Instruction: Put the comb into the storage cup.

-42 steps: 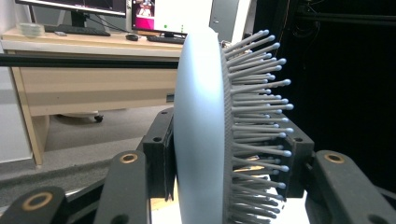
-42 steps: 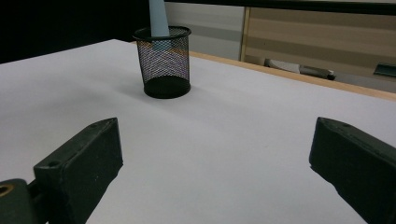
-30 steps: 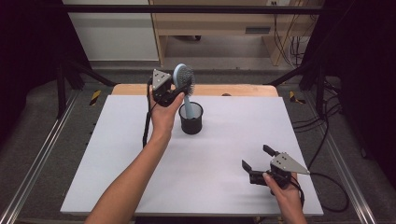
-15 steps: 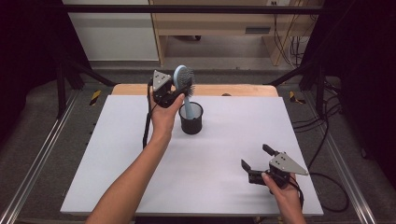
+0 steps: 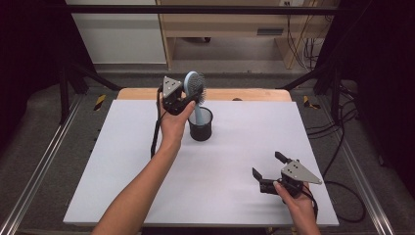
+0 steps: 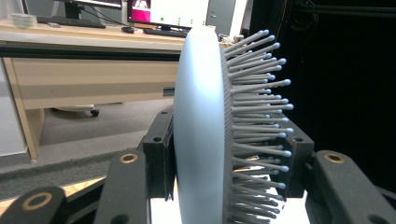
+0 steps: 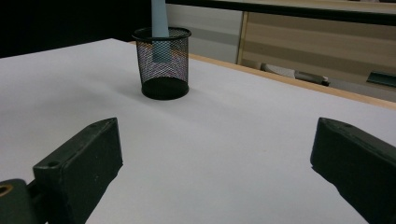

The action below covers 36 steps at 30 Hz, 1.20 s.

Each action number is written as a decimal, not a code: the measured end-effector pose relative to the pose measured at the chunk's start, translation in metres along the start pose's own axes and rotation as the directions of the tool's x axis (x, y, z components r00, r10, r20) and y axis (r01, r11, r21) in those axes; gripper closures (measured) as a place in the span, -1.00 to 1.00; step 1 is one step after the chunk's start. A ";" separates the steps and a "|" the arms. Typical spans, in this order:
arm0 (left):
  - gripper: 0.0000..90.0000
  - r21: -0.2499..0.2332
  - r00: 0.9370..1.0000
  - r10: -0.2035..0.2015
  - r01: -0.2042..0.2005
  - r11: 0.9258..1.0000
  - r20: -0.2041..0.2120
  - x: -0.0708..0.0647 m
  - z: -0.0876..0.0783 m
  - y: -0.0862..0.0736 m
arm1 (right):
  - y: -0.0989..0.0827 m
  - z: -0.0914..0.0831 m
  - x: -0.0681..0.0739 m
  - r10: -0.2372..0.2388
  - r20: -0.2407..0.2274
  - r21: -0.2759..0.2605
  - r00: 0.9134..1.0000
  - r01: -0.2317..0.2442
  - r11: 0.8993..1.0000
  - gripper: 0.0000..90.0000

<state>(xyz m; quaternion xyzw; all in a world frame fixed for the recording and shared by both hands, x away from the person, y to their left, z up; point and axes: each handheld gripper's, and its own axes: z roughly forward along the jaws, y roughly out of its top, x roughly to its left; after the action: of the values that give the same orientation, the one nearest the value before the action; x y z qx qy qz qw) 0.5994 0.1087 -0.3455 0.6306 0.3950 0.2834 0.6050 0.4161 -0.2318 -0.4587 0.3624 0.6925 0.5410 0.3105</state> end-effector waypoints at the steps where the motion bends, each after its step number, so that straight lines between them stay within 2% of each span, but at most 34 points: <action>1: 0.11 0.001 1.000 0.001 -0.001 1.000 0.001 0.000 0.000 -0.001 | 0.000 0.000 0.000 0.000 0.000 0.000 1.000 0.000 1.000 -0.95; 15: 0.10 0.017 1.000 -0.019 0.018 1.000 0.011 -0.003 0.007 -0.012 | -0.001 0.002 0.001 -0.002 -0.004 0.010 1.000 0.003 1.000 -0.95; 22: 0.10 0.025 0.999 -0.042 0.042 0.999 0.009 -0.003 0.009 -0.018 | -0.001 0.002 0.001 -0.003 -0.007 0.011 1.000 0.003 1.000 -0.95; 29: 0.10 0.027 1.000 -0.024 0.024 0.999 0.014 -0.008 0.010 -0.020 | -0.001 0.001 0.001 -0.005 -0.008 0.008 1.000 0.005 1.000 -0.95; 36: 0.10 0.029 0.999 -0.033 0.033 0.999 0.012 -0.008 0.012 -0.023 | -0.001 0.001 0.002 -0.005 -0.008 0.007 1.000 0.005 1.000 -0.95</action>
<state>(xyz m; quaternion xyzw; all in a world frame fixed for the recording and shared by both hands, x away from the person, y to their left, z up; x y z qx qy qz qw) 0.6017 0.0939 -0.3682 0.6344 0.4054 0.2638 0.6030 0.4156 -0.2303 -0.4599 0.3597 0.6965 0.5393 0.3076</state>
